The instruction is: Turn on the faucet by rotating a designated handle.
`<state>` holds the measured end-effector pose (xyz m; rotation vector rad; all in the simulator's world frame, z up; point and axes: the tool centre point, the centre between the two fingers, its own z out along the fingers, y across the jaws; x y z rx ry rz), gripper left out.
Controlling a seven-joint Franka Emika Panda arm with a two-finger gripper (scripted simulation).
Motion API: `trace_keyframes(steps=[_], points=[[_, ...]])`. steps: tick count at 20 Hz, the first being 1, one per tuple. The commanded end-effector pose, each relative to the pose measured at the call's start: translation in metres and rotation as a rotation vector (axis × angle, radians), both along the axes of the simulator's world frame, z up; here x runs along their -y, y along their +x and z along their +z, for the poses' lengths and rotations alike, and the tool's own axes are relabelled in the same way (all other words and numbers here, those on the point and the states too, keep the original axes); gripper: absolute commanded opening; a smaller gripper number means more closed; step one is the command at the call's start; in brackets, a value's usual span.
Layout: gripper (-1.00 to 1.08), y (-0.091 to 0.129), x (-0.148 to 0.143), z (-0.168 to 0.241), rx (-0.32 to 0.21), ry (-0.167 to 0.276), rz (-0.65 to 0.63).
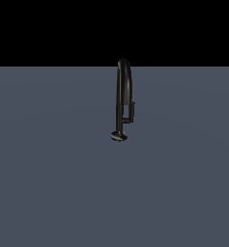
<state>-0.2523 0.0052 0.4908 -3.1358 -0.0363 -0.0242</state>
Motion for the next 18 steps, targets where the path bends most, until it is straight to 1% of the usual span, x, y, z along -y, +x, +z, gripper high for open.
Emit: trace_keyframes(steps=[1,6,10,14,18], points=[[-1.0,0.0,0.0,0.0,0.0,0.0,0.0],[-1.0,0.003,0.0,0.0,-0.008,0.007,-0.007],[-1.0,0.011,-0.001,-0.001,-0.025,0.022,-0.024],[-1.0,0.023,-0.002,-0.002,-0.053,0.046,-0.05],[-1.0,0.04,-0.002,-0.004,-0.092,0.08,-0.087]])
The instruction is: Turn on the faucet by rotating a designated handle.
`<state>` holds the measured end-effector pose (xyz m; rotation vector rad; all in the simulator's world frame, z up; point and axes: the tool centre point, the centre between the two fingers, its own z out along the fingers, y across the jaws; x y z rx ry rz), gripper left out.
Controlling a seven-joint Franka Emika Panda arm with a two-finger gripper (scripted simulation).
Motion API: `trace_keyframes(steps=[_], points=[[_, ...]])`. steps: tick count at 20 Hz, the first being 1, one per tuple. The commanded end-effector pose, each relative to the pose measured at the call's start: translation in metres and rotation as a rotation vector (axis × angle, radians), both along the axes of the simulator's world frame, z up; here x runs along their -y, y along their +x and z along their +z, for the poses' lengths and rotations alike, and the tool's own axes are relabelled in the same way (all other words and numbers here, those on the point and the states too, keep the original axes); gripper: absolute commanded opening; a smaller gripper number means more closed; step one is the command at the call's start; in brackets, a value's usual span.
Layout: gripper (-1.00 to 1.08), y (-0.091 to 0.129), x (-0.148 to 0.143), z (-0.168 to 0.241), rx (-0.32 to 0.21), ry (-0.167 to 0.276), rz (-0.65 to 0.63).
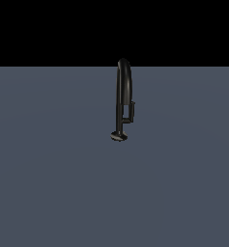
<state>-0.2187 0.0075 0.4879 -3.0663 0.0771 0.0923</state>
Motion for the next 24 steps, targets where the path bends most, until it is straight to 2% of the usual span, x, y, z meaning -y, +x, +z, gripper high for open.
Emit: trace_keyframes(steps=[1,24], points=[[-1.0,0.012,0.0,-0.002,-0.027,0.023,-0.025],[-1.0,0.143,0.013,-0.044,-0.343,0.302,-0.323]])
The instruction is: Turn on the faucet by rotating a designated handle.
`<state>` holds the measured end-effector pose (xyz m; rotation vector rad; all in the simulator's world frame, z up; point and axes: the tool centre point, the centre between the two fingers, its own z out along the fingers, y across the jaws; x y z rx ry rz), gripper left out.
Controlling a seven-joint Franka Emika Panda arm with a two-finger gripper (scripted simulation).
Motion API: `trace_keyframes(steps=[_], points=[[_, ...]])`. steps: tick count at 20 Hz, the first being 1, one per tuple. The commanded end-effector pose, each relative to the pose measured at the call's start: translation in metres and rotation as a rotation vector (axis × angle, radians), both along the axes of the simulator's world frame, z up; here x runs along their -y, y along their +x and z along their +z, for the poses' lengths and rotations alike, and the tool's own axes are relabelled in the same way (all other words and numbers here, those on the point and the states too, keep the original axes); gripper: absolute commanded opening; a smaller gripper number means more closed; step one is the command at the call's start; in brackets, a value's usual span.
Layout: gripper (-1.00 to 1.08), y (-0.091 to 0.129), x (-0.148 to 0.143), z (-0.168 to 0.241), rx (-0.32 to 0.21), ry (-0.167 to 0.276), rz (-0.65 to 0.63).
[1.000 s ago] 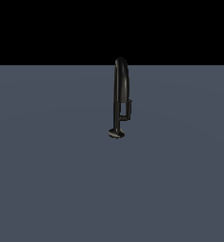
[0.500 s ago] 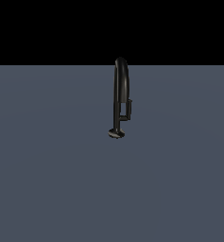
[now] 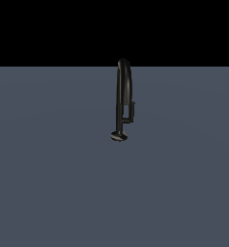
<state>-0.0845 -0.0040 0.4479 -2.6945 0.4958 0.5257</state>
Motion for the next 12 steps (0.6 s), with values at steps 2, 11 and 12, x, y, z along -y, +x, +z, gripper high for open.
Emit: trace_keyframes(steps=[2,11,12], points=[[-1.0,0.019,0.004,-0.01,-0.051,0.046,-0.048],[-1.0,0.066,0.017,-0.043,-0.183,0.166,-0.171],[-1.0,0.071,0.019,-0.047,-0.198,0.18,-0.186]])
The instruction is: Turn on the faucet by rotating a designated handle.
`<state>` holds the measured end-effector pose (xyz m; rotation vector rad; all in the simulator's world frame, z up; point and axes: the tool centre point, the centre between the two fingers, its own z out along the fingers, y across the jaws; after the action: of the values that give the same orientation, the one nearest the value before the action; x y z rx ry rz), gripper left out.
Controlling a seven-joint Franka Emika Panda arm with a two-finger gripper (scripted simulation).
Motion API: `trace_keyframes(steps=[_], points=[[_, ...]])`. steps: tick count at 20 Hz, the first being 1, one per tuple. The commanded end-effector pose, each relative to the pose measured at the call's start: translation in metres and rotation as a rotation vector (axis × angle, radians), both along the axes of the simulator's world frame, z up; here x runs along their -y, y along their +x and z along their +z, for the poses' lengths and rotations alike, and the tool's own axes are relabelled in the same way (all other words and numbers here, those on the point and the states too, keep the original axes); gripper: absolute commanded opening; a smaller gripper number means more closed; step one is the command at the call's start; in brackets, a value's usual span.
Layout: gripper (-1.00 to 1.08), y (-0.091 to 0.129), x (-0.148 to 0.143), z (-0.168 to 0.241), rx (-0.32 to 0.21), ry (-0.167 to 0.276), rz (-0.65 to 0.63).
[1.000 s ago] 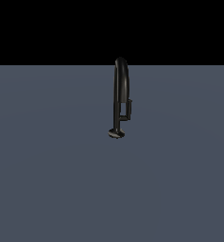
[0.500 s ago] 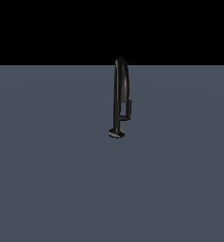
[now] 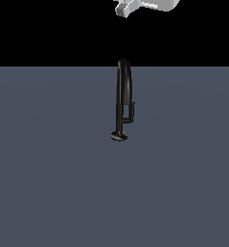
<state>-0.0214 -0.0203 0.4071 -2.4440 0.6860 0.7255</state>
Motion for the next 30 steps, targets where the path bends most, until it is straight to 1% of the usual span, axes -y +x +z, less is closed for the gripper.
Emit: trace_keyframes(steps=[1,10,18,24,30], points=[[-1.0,0.012,0.004,-0.01,-0.038,0.035,-0.035],[-1.0,0.053,0.019,-0.055,-0.182,0.167,-0.169],[-1.0,0.084,0.033,-0.105,-0.323,0.296,-0.302],[-1.0,0.104,0.042,-0.151,-0.443,0.404,-0.415],[-1.0,0.117,0.047,-0.199,-0.56,0.509,-0.527]])
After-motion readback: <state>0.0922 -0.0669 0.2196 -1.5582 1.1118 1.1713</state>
